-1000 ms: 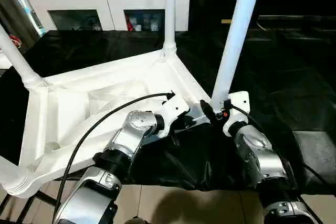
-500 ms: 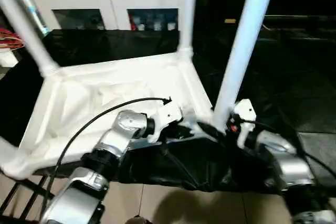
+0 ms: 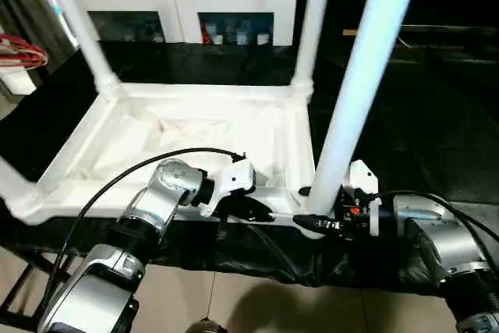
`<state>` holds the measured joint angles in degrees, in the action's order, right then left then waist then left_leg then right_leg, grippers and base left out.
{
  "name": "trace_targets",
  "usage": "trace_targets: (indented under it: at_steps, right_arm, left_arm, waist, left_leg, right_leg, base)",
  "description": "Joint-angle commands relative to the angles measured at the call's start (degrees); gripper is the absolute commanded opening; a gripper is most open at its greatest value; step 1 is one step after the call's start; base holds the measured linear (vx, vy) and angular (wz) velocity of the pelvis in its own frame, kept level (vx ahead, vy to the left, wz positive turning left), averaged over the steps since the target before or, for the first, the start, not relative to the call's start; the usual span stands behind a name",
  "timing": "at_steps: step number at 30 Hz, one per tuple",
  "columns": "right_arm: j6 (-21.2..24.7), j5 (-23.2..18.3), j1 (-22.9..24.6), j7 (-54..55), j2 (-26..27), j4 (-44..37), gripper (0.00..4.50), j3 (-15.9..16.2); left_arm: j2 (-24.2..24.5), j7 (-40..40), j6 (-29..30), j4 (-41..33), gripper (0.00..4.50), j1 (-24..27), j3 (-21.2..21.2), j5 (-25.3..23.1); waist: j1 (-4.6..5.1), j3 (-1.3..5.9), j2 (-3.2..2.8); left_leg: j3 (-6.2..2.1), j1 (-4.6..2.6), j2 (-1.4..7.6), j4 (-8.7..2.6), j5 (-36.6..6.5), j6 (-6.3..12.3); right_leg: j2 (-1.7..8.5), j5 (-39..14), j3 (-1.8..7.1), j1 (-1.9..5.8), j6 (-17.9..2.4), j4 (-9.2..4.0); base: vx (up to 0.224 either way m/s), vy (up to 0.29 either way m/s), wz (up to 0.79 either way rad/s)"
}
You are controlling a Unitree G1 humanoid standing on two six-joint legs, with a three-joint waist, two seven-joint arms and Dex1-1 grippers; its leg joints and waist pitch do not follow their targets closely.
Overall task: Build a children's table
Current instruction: Rotate leg to tighten
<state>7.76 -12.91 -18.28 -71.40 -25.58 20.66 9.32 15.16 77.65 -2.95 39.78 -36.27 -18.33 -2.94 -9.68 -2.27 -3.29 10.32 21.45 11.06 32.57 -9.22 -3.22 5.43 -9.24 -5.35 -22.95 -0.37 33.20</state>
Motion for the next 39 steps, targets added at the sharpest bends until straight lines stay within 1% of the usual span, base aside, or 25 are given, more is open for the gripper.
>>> trace_targets:
  at_steps: [1, 2, 4, 5, 6, 7, 8, 9, 10, 17, 18, 19, 20, 21, 23, 24, 25, 28, 29, 31, 33, 35, 36, 37, 39]
  right_arm:
    - [0.59, -0.73, -0.26, -4.21, 1.02, -1.88, 2.75, 4.14]
    - [0.63, -0.67, -0.48, -4.78, 0.93, -1.69, 2.75, 4.35]
    - [0.84, -0.54, -1.06, -6.19, 0.9, -1.21, 2.65, 4.59]
    - [0.86, -0.53, -1.15, -6.37, 0.89, -1.12, 2.6, 4.62]
    - [0.96, -0.5, -1.36, -6.73, 0.88, -0.89, 2.57, 4.68]
    - [1.07, -0.58, -1.52, -7.02, 0.78, -0.71, 2.57, 4.83]
    - [1.16, -0.6, -1.7, -7.32, 0.76, -0.5, 2.56, 5.01]
    - [1.22, -0.61, -1.8, -7.5, 0.76, -0.38, 2.56, 5.13]
    - [1.16, -0.49, -1.89, -7.6, 0.9, -0.1, 2.56, 5.2]
    - [0.31, -0.36, -1.24, -0.82, 4.97, 1.89, 2.56, 2.63]
    - [0.03, -0.16, -1.02, 1.46, 6.03, 2.32, 2.56, 1.97]
    - [-0.12, -0.07, -0.88, 2.95, 6.71, 2.58, 2.55, 1.55]
    - [-0.61, 0.37, -0.8, 6.54, 8.11, 3.39, 2.55, 0.65]
    - [-1.03, 0.65, -0.75, 8.52, 8.88, 3.82, 2.55, 0.16]
    - [-1.7, 1.41, -0.82, 13.34, 10.64, 5.03, 2.54, -1.0]
    - [-3.11, 2.58, -1.14, 19.08, 12.59, 6.76, 2.54, -2.31]
    - [-3.82, 3.17, -1.49, 23.22, 14.15, 8.1, 2.54, -3.38]
    - [-5.12, 4.88, -2.19, 29.73, 16.38, 10.04, 2.54, -4.6]
    - [-5.31, 5.29, -2.57, 32.6, 17.48, 10.76, 2.54, -5.26]
    - [-4.82, 8.33, -4.76, 43.85, 20.28, 14.3, 2.54, -6.59]
    - [-5.06, 8.65, -5.28, 45.36, 20.85, 15.11, 2.54, -6.85]
    - [-5.8, 8.75, -5.72, 46.43, 21.57, 15.82, 2.54, -7.2]
    - [-6.78, 8.45, -6.25, 47.53, 22.41, 16.78, 2.89, -7.81]
    - [-7.1, 8.38, -6.2, 47.18, 22.57, 16.68, 2.89, -7.71]
    - [-7.28, 8.29, -5.88, 46.13, 22.52, 16.15, 3.26, -7.28]
  left_arm:
    - [-0.3, -1.53, 0.03, -0.52, 0.0, -1.91, 0.6, 1.06]
    - [-0.11, -1.38, 0.14, -0.89, 0.0, -1.56, 0.6, 1.11]
    - [0.36, -0.71, 0.34, -1.46, 0.0, -0.84, 0.73, 1.29]
    - [0.42, -0.66, 0.36, -1.55, 0.0, -0.73, 0.74, 1.3]
    - [0.57, -0.53, 0.48, -1.75, 0.0, -0.49, 0.78, 1.34]
    - [0.72, -0.41, 0.6, -1.97, 0.0, -0.26, 0.79, 1.37]
    - [0.93, -0.27, 0.73, -2.21, 0.0, -0.03, 0.78, 1.46]
    - [1.07, -0.17, 0.82, -2.36, 0.0, 0.11, 0.76, 1.53]
    - [1.24, -0.13, 0.94, -2.59, 0.0, 0.33, 0.71, 1.53]
    - [0.15, -3.63, 0.86, -2.38, 0.0, 0.51, 0.85, 1.13]
    - [-0.35, -5.03, 0.79, -2.01, 0.0, 0.25, 0.93, 0.81]
    - [-0.67, -5.98, 0.75, -1.77, 0.0, 0.07, 0.98, 0.57]
    - [-1.58, -8.47, 1.35, -1.37, 0.0, -0.33, 1.39, 0.22]
    - [-2.12, -9.69, 1.62, -1.18, 0.0, -0.52, 1.61, 0.12]
    - [-3.35, -12.18, 2.54, -0.93, 0.0, -0.85, 2.05, -0.05]
    - [-4.71, -15.44, 3.0, -0.52, 0.0, -1.27, 2.26, -0.75]
    - [-5.98, -17.99, 3.43, -0.15, 0.0, -1.62, 2.42, -1.21]
    - [-8.22, -22.33, 4.3, 0.11, 0.0, -1.87, 2.49, -1.9]
    - [-9.27, -23.94, 4.84, -0.03, 0.0, -1.83, 2.42, -2.16]
    - [-12.7, -30.31, 6.89, -0.23, 0.0, -1.78, 2.87, -3.29]
    - [-13.58, -31.92, 7.24, -0.3, 0.0, -1.75, 2.96, -3.65]
    - [-14.47, -33.43, 7.45, -0.47, 0.0, -1.63, 2.98, -4.0]
    - [-15.4, -34.63, 7.11, -0.71, 0.0, -1.39, 2.87, -4.24]
    - [-15.38, -34.37, 6.33, -0.67, 0.0, -1.26, 2.59, -4.4]
    - [-14.92, -33.22, 5.37, -0.7, 0.0, -1.01, 2.23, -4.4]
  waist:
    - [-0.02, 3.68, 1.59]
    - [0.09, 3.66, 2.43]
    - [-0.08, 3.69, 2.01]
    - [-0.05, 3.75, 2.95]
    - [-0.13, 3.66, 2.71]
    - [-0.03, 3.7, 3.2]
    - [-0.14, 3.64, 2.95]
    - [-0.07, 3.62, 2.99]
    - [0.02, 3.63, 3.55]
    - [0.03, 3.39, 3.48]
    - [0.05, 3.34, 3.08]
    - [0.43, 3.29, 3.45]
    - [0.46, 3.28, 3.47]
    - [0.55, 3.24, 2.93]
    - [1.29, 2.98, 3.35]
    - [1.5, 3.04, 2.84]
    - [1.77, 3.09, 3.11]
    - [1.87, 3.23, 3.13]
    - [1.69, 3.3, 2.5]
    - [2.16, 3.38, 2.75]
    - [2.16, 3.46, 2.67]
    - [2.0, 3.51, 2.66]
    - [1.93, 3.54, 2.67]
    - [1.86, 3.57, 2.64]
    - [1.79, 3.59, 2.54]
  left_leg:
    - [-0.58, -0.52, 2.52, -3.24, -12.15, 5.13]
    - [-0.49, -0.52, 2.55, -3.27, -12.14, 5.04]
    - [-0.56, -0.55, 2.54, -3.26, -12.11, 4.79]
    - [-0.54, -0.42, 2.52, -3.18, -11.24, 4.97]
    - [-0.54, -0.43, 2.55, -3.24, -11.15, 4.96]
    - [-0.4, -0.5, 2.57, -3.15, -10.92, 4.99]
    - [-0.46, -0.54, 2.62, -3.2, -10.75, 4.95]
    - [-0.44, -0.51, 2.61, -3.2, -10.82, 4.92]
    - [-0.36, -0.51, 2.59, -3.17, -10.62, 4.99]
    - [-0.43, -0.66, 2.59, -3.38, -12.36, 3.71]
    - [-0.53, -0.64, 2.56, -3.46, -12.91, 3.29]
    - [-0.63, -0.7, 2.52, -3.68, -14.36, 2.27]
    - [-0.62, -0.78, 2.52, -3.7, -14.65, 2.07]
    - [-0.7, -0.78, 2.53, -3.76, -15.02, 1.71]
    - [-0.76, -1.14, 2.28, -4.01, -17.86, 0.49]
    - [-0.97, -1.04, 2.32, -4.1, -18.36, 0.11]
    - [-1.01, -1.14, 2.26, -4.13, -18.75, -0.2]
    - [-0.85, -1.13, 2.2, -3.98, -17.56, 0.27]
    - [-0.92, -1.33, 2.23, -3.94, -17.51, 0.25]
    - [-0.88, -1.03, 2.21, -4.03, -16.16, -0.2]
    - [-0.78, -1.08, 2.06, -3.9, -16.02, -0.01]
    - [-0.62, -0.96, 1.91, -3.7, -15.15, 1.29]
    - [-0.6, -0.89, 1.86, -3.65, -14.94, 1.56]
    - [-0.57, -0.91, 1.85, -3.65, -14.78, 1.86]
    - [-0.62, -0.78, 1.87, -3.69, -14.55, 2.11]
  right_leg:
    - [3.81, -16.83, 2.58, 2.67, -10.74, -3.55]
    - [3.79, -16.71, 2.6, 2.72, -10.66, -3.58]
    - [3.92, -16.88, 2.61, 2.68, -10.69, -3.44]
    - [3.95, -16.28, 2.58, 2.84, -10.72, -3.06]
    - [3.95, -16.49, 2.62, 2.7, -10.64, -3.2]
    - [3.91, -15.98, 2.66, 2.63, -10.67, -3.2]
    - [3.91, -15.67, 2.65, 2.58, -10.9, -3.12]
    - [3.9, -15.55, 2.65, 2.59, -10.94, -3.14]
    - [3.86, -14.92, 2.66, 2.65, -10.96, -3.09]
    - [3.97, -18.32, 2.74, 2.41, -10.03, -3.42]
    - [3.99, -18.77, 2.73, 2.4, -9.99, -3.45]
    - [3.95, -19.92, 2.67, 2.57, -9.49, -3.67]
    - [3.94, -20.18, 2.69, 2.52, -9.35, -3.71]
    - [4.02, -20.33, 2.77, 2.44, -9.37, -3.69]
    - [4.08, -23.87, 2.68, 2.28, -8.78, -4.39]
    - [4.16, -24.47, 2.7, 2.48, -8.37, -4.43]
    - [4.14, -24.49, 2.67, 2.42, -8.24, -4.51]
    - [3.95, -22.47, 2.77, 2.42, -8.52, -4.39]
    - [4.02, -21.83, 2.81, 2.3, -8.77, -4.34]
    - [3.72, -18.08, 2.79, 2.45, -9.91, -3.82]
    - [3.72, -17.96, 2.74, 2.56, -9.89, -3.9]
    - [3.66, -17.16, 2.84, 2.69, -9.48, -4.01]
    - [3.65, -16.98, 2.83, 2.73, -9.33, -4.01]
    - [3.73, -17.21, 2.8, 2.66, -9.2, -4.06]
    - [3.67, -17.55, 2.77, 2.74, -8.8, -4.07]
  base:
    - [0.0, 0.0, 0.0]
    - [0.0, 0.0, 0.0]
    - [0.0, 0.0, 0.0]
    - [0.0, 0.0, 0.0]
    - [0.0, 0.0, 0.0]
    - [0.0, 0.0, 0.0]
    - [0.0, 0.0, 0.0]
    - [0.0, 0.0, 0.0]
    - [0.0, 0.0, 0.0]
    - [0.0, 0.0, 0.0]
    - [0.0, 0.0, 0.0]
    - [0.0, 0.0, 0.0]
    - [0.0, 0.0, 0.0]
    - [0.0, 0.0, 0.0]
    - [0.0, 0.0, 0.0]
    - [0.0, 0.0, 0.0]
    - [0.0, 0.0, 0.0]
    - [0.0, 0.0, 0.0]
    - [0.0, 0.0, 0.0]
    - [0.0, 0.0, 0.0]
    - [0.0, 0.0, 0.0]
    - [0.0, 0.0, 0.0]
    - [0.0, 0.0, 0.0]
    - [0.0, 0.0, 0.0]
    - [0.0, 0.0, 0.0]
